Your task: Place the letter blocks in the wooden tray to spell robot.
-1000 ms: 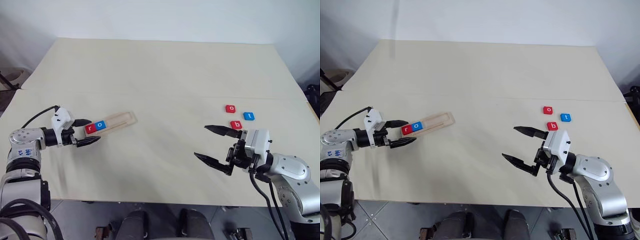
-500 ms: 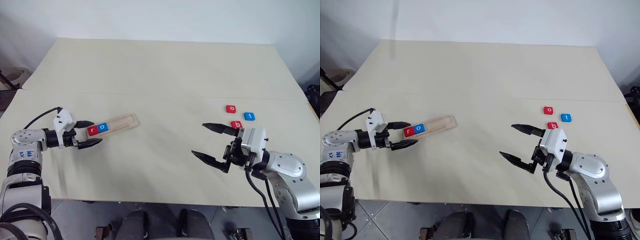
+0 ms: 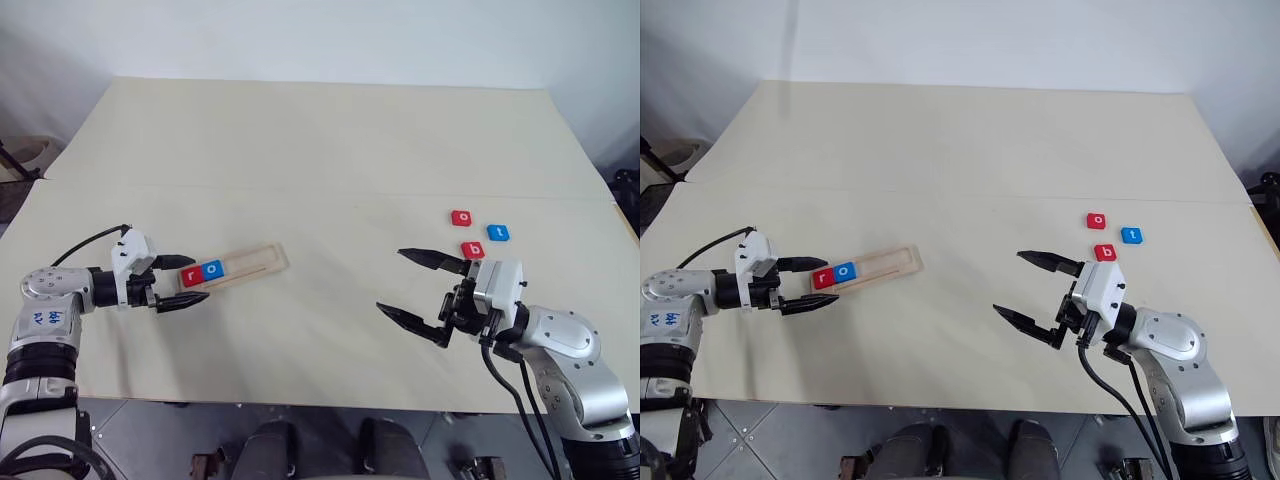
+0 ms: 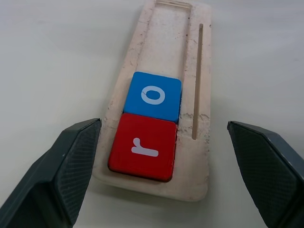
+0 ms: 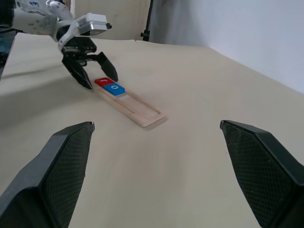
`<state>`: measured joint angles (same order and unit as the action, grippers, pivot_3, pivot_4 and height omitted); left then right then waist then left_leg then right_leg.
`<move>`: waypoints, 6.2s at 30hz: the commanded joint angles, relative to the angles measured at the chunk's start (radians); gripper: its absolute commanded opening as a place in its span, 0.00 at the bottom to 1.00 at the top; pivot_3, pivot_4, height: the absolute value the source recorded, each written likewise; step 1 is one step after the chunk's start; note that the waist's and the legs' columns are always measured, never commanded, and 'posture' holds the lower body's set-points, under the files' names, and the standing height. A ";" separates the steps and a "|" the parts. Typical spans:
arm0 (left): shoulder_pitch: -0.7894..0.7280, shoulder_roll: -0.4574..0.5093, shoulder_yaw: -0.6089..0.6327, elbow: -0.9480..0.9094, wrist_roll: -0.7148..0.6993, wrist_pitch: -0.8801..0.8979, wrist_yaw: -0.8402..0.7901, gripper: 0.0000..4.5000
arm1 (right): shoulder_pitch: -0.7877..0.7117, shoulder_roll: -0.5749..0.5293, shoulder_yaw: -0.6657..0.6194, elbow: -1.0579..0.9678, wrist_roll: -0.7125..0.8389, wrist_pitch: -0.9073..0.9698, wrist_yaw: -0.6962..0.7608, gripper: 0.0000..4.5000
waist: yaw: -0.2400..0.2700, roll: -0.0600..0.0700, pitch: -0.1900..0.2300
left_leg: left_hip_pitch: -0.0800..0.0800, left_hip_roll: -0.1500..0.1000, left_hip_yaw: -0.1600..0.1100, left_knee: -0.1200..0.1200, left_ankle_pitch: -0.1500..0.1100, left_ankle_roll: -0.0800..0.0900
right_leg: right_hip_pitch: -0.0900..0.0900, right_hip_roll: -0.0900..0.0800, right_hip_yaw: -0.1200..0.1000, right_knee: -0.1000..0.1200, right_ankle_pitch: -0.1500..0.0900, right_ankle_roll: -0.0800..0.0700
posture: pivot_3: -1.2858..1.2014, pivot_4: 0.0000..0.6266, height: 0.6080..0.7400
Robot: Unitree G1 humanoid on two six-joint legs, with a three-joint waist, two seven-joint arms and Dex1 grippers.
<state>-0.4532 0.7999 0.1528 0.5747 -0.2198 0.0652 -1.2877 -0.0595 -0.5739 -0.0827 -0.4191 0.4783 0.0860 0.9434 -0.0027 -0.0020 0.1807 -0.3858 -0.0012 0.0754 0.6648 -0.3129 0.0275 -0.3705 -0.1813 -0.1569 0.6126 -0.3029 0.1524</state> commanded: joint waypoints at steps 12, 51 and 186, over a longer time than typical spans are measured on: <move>-0.043 0.030 -0.010 0.084 0.020 -0.148 0.020 1.00 | -0.011 0.021 0.020 0.016 0.002 -0.038 -0.001 0.99 | 0.003 -0.001 0.000 | -0.001 0.000 0.000 0.001 0.000 0.000 | -0.001 0.000 -0.001 0.000 0.000 0.000 | 0.52 0.24 1.00; -0.134 -0.191 -0.239 -0.168 0.045 -0.180 -0.045 0.76 | 0.250 -0.116 -0.247 -0.005 0.045 -0.069 0.056 1.00 | 0.029 -0.002 0.000 | -0.003 -0.002 0.002 0.004 -0.001 0.002 | 0.000 -0.001 -0.001 0.000 0.000 0.000 | 0.52 0.24 1.00; 0.045 -0.321 -0.120 -0.437 -0.210 -0.081 0.099 1.00 | 0.037 0.316 -0.339 -0.335 -0.015 1.088 -0.871 0.42 | 0.001 -0.001 -0.002 | -0.005 -0.001 -0.001 0.001 -0.001 0.001 | -0.003 0.000 0.000 -0.001 0.000 0.000 | 0.52 0.24 1.00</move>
<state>-0.3947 0.4808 0.0271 0.1351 -0.4177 0.0002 -1.1819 -0.0195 -0.2617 -0.4079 -0.7357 0.4558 1.2047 0.0695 -0.0018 -0.0032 0.1790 -0.3904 -0.0020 0.0745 0.6659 -0.3135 0.0289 -0.3734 -0.1816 -0.1564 0.6112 -0.3031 0.1522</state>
